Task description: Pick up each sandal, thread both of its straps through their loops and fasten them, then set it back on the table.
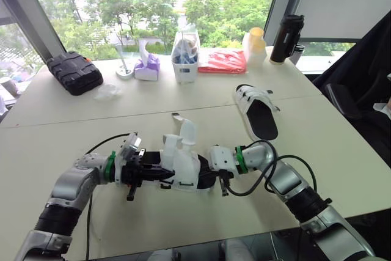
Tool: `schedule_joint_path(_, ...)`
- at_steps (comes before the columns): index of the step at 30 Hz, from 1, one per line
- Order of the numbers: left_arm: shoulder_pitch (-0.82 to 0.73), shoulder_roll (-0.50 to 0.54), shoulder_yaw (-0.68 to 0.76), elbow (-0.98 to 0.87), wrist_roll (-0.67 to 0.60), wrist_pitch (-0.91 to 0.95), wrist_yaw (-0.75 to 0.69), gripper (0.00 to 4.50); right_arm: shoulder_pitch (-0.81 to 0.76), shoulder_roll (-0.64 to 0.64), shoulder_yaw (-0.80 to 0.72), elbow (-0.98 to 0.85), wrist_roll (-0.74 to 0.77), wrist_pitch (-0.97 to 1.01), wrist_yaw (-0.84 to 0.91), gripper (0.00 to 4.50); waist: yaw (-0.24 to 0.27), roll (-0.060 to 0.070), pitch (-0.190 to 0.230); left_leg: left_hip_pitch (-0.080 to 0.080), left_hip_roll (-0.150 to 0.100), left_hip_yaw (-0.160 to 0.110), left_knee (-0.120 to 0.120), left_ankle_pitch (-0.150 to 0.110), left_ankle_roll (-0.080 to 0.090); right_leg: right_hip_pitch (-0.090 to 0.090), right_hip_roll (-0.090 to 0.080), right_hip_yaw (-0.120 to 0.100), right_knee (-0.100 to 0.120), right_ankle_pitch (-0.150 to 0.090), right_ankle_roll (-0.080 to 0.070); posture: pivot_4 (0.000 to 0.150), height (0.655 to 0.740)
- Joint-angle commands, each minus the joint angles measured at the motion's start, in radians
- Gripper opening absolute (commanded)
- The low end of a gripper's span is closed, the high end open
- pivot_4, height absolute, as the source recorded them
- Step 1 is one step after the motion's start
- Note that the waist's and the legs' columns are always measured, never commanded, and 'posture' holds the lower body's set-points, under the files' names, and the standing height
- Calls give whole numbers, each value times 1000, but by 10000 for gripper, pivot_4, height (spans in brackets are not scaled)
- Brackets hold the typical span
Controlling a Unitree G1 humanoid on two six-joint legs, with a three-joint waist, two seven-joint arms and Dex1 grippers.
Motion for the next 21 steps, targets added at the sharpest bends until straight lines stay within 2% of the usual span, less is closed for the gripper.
schedule_joint_path(1, 18, 14, 6, -7, 27, -54, -17, 601, 20, -7, 34, 13, -32, 17, 8, 0, 0, 0, 0, 0, 0, 0, 0, 0, 0, 0, 0, 0, 0, 0, 0, 1500, 7400)
schedule_joint_path(9, 24, 35, 1, -30, 61, -72, -1, 601, 17, -4, 36, 21, -33, 13, 7, 0, 0, 0, 0, 0, 0, 0, 0, 0, 0, 0, 0, 0, 0, 0, 0, 1500, 7400)
schedule_joint_path(10, 28, 41, 2, -38, 62, -64, 2, 6021, 16, -4, 37, 22, -33, 12, 7, 0, 0, 0, 0, 0, 0, 0, 0, 0, 0, 0, 0, 0, 0, 0, 0, 1500, 7400)
schedule_joint_path(11, 34, 46, 9, -50, 58, -59, 7, 9120, 15, -3, 37, 23, -33, 12, 7, 0, 0, 0, 0, 0, 0, 0, 0, 0, 0, 0, 0, 0, 0, 0, 0, 1500, 7400)
schedule_joint_path(13, 49, 59, 23, -76, 52, -60, 19, 18488, 13, -1, 36, 26, -34, 11, 6, 0, 1, 0, 0, 0, 0, 0, 0, 0, 0, 0, 0, 0, 0, 0, 0, 1500, 7400)
schedule_joint_path(18, 110, 95, 97, -171, -12, -21, 52, 44719, 11, 1, 36, 31, -34, 7, 4, 0, 1, 0, 0, 0, 1, 0, 0, 0, 0, 0, 0, 0, 0, 0, 0, 1500, 7400)
schedule_joint_path(21, 190, 141, 160, -244, -57, 19, 61, 44719, 7, 3, 36, 38, -36, 4, 3, 0, 0, 0, 0, 0, 1, -1, 0, 0, 0, 0, 0, 0, 0, 0, 0, 1500, 7400)
